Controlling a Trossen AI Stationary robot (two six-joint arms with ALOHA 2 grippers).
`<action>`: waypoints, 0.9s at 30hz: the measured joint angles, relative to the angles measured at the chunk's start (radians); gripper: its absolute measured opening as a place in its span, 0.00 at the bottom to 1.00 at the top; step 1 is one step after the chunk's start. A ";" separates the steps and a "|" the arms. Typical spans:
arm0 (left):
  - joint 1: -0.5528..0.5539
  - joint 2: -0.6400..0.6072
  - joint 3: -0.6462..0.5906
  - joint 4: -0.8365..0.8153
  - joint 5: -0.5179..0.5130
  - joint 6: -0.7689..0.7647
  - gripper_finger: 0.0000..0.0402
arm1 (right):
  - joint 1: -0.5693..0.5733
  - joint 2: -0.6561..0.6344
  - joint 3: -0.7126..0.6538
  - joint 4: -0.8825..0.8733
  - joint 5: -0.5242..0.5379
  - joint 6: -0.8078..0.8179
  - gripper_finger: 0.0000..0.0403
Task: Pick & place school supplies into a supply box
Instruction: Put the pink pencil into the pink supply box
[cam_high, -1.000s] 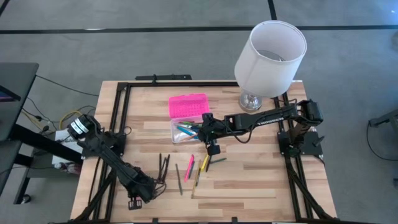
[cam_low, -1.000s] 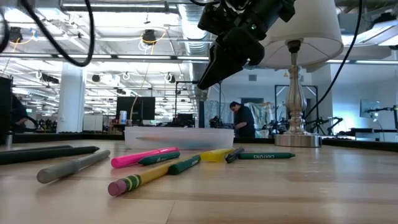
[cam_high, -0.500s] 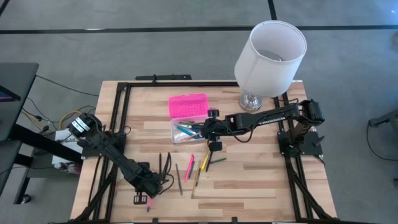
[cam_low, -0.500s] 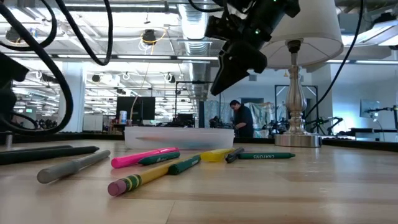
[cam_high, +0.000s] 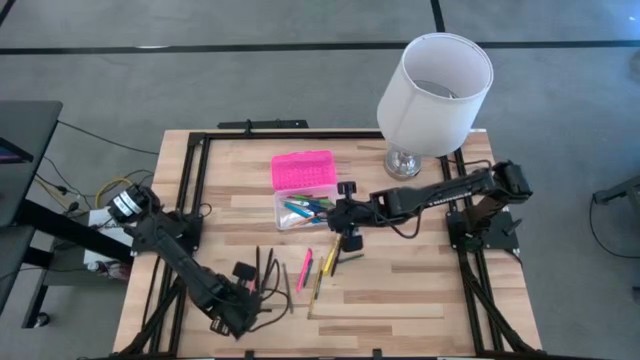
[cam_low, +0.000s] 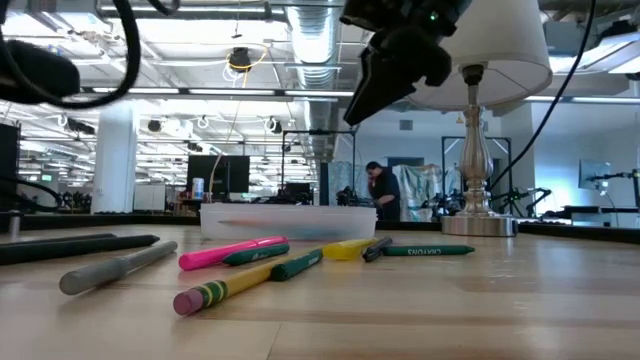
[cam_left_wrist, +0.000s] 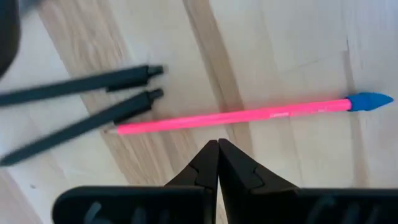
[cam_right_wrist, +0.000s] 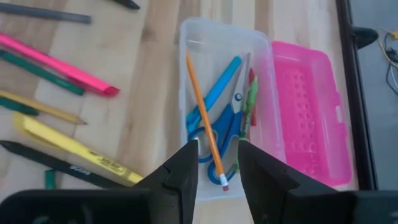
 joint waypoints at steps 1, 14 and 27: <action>-0.003 0.000 0.002 0.011 -0.018 0.002 0.00 | 0.005 0.000 0.000 -0.001 0.000 0.000 0.27; -0.007 0.001 -0.055 0.244 0.075 0.083 0.00 | 0.015 0.001 0.000 -0.004 0.000 0.001 0.27; -0.007 0.001 -0.180 0.465 0.192 0.042 0.00 | 0.015 0.001 0.000 -0.004 0.000 0.009 0.27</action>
